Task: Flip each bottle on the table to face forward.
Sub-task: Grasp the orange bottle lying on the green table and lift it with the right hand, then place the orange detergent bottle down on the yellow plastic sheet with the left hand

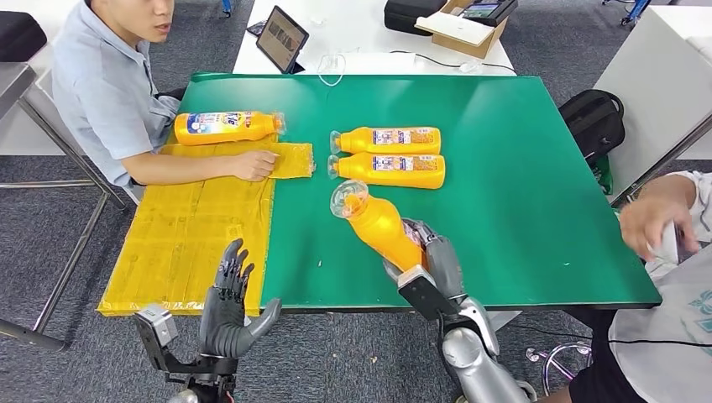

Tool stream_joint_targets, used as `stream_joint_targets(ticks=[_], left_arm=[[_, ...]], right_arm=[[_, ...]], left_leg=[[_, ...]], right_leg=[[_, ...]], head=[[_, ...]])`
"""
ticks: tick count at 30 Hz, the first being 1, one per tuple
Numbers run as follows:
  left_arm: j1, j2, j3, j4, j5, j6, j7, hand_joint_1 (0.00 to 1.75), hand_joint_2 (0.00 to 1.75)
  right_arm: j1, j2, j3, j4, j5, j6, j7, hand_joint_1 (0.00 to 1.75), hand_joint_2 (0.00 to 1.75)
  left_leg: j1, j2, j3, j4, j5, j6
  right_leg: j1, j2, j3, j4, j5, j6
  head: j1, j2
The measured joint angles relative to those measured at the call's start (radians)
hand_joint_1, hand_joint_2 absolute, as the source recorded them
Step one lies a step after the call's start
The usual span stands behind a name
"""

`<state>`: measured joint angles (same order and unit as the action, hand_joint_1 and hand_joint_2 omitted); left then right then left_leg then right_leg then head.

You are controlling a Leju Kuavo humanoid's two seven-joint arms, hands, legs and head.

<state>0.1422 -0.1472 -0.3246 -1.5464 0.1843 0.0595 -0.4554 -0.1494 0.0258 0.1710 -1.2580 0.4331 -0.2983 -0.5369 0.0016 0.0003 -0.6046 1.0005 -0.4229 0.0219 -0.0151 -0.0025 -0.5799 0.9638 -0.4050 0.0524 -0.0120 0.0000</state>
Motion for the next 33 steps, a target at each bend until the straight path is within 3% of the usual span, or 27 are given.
stream_joint_targets(ticks=[6,12,18,25,26,27,28,29,30,31,33], left_arm=[[-0.019,0.004,-0.022,0.039,-0.021,-0.010,0.012,0.00,1.75],[-0.067,-0.001,-0.052,0.082,0.013,-0.063,0.017,0.00,1.75],[-0.092,-0.014,-0.066,0.097,0.065,-0.057,0.029,0.00,1.75],[-0.096,-0.022,-0.067,0.098,0.160,-0.061,0.024,0.01,1.75],[-0.096,-0.022,-0.068,0.098,0.167,-0.064,0.025,0.21,1.75],[-0.096,-0.022,-0.068,0.098,0.172,-0.066,0.028,0.59,1.75],[-0.096,-0.022,-0.068,0.099,0.174,-0.068,0.031,1.03,1.75],[-0.097,-0.021,-0.068,0.100,0.176,-0.069,0.035,1.46,1.75],[-0.098,-0.021,-0.069,0.102,0.178,-0.071,0.041,1.69,1.75],[-0.100,-0.021,-0.070,0.106,0.181,-0.072,0.048,1.75,1.75],[-0.108,-0.021,-0.073,0.117,0.193,-0.076,0.062,1.75,1.75]], right_arm=[[-0.041,0.022,0.054,0.020,0.034,0.005,-0.031,1.61,1.75],[-0.133,0.084,0.230,0.149,0.083,0.020,-0.070,1.62,1.75],[-0.159,0.136,0.370,0.258,0.089,-0.050,-0.112,1.60,1.75],[-0.183,0.160,0.442,0.335,0.037,-0.075,-0.128,1.53,1.75],[-0.186,0.164,0.447,0.345,0.030,-0.078,-0.131,1.52,1.75],[-0.188,0.167,0.452,0.355,0.025,-0.083,-0.133,1.50,1.75],[-0.190,0.170,0.456,0.364,0.021,-0.089,-0.134,1.36,1.75],[-0.194,0.172,0.460,0.374,0.018,-0.095,-0.136,1.14,1.75],[-0.198,0.175,0.463,0.385,0.017,-0.103,-0.137,0.80,1.75],[-0.202,0.177,0.466,0.397,0.017,-0.113,-0.140,0.45,1.75],[-0.213,0.183,0.472,0.423,0.020,-0.137,-0.144,0.03,1.75]], left_leg=[[0.000,0.001,-0.001,0.000,0.000,0.000],[0.001,0.001,-0.001,0.000,0.001,-0.001],[0.001,0.000,-0.002,0.000,0.001,-0.001],[0.000,0.000,-0.003,0.000,0.001,-0.001],[0.000,0.000,-0.003,0.000,0.001,-0.001],[0.000,0.000,-0.003,0.000,0.001,-0.001],[0.000,0.000,-0.003,0.000,0.001,-0.001],[0.001,0.000,-0.003,0.000,0.001,-0.001],[0.001,0.000,-0.003,0.000,0.001,-0.001],[0.001,0.000,-0.003,0.000,0.001,-0.001],[0.001,0.000,-0.003,0.000,0.001,-0.001]], right_leg=[[0.000,0.000,-0.001,0.000,0.000,0.000],[0.001,0.000,-0.001,0.001,0.000,0.000],[0.001,0.000,-0.002,0.001,0.000,0.000],[0.000,0.000,-0.003,0.001,0.000,0.000],[0.000,0.000,-0.003,0.001,0.000,0.000],[0.000,0.000,-0.004,0.001,0.000,0.000],[0.000,0.000,-0.004,0.001,0.000,0.000],[0.000,0.000,-0.004,0.001,0.000,0.000],[0.001,0.000,-0.004,0.001,0.000,0.000],[0.001,0.000,-0.004,0.001,0.000,0.000],[0.001,0.000,-0.004,0.001,0.000,0.000]], head=[[0.000,0.000],[0.000,0.000],[0.000,0.000],[0.000,0.000],[0.000,0.000],[0.000,0.000],[0.000,0.000],[0.000,0.000],[0.000,0.000],[0.000,0.000],[0.000,0.000]])
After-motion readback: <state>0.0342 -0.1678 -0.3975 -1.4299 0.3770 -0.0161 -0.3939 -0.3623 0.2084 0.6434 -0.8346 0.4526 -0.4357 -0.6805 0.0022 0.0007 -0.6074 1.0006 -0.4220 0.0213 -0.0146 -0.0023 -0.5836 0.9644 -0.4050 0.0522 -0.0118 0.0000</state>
